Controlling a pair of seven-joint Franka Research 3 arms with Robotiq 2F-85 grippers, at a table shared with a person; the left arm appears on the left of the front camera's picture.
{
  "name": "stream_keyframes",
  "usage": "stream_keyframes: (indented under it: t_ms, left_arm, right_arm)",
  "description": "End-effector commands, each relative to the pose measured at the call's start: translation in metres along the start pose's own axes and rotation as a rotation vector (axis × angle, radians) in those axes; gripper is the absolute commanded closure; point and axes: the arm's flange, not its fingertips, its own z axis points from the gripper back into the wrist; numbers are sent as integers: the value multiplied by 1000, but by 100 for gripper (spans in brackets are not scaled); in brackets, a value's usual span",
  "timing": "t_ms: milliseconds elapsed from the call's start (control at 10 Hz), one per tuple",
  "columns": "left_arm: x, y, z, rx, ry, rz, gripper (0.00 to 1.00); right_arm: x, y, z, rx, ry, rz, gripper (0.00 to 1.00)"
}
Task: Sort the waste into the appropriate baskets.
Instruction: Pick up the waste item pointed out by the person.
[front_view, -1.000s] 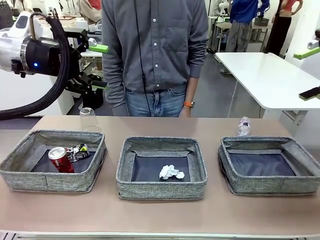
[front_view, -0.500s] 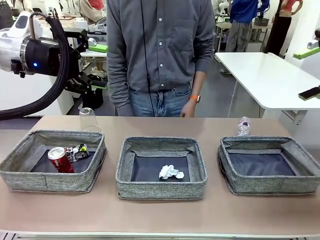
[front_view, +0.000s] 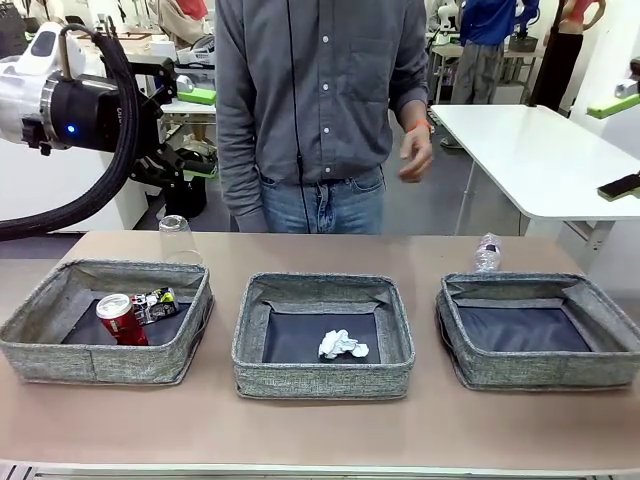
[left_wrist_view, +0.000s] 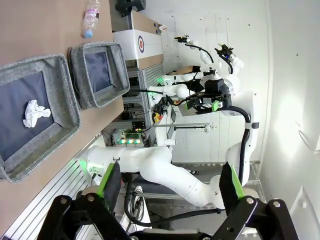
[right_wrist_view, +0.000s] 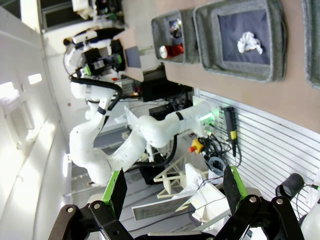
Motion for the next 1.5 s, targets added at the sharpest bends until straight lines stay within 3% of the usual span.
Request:
stream_keyframes:
  t_ms: [0,800,900,1100,1200,1300,1400]
  left_arm:
    - [-1,-3,-2,-16,-13,15,0]
    - [-1,-3,-2,-16,-13,15,0]
    - [-1,-3,-2,-16,-13,15,0]
    - [-1,-3,-2,-16,-13,15,0]
    - [-1,-3,-2,-16,-13,15,0]
    - [-1,-3,-2,-16,-13,15,0]
    - [-1,-3,-2,-16,-13,15,0]
  right_arm:
    - [2,3,1,12,-6,14,0]
    - [0,0,0,0,0,0,0]
    - [13,7,-7,-148,-49,-51,0]
    - [81,4,-48,-773,-424,-302,0]
    - [116,-9,-62,-977,-539,-392,0]
    - [144,-20,-70,-1086,-614,-458,0]
    - [162,-24,-75,-1063,-668,-487,0]
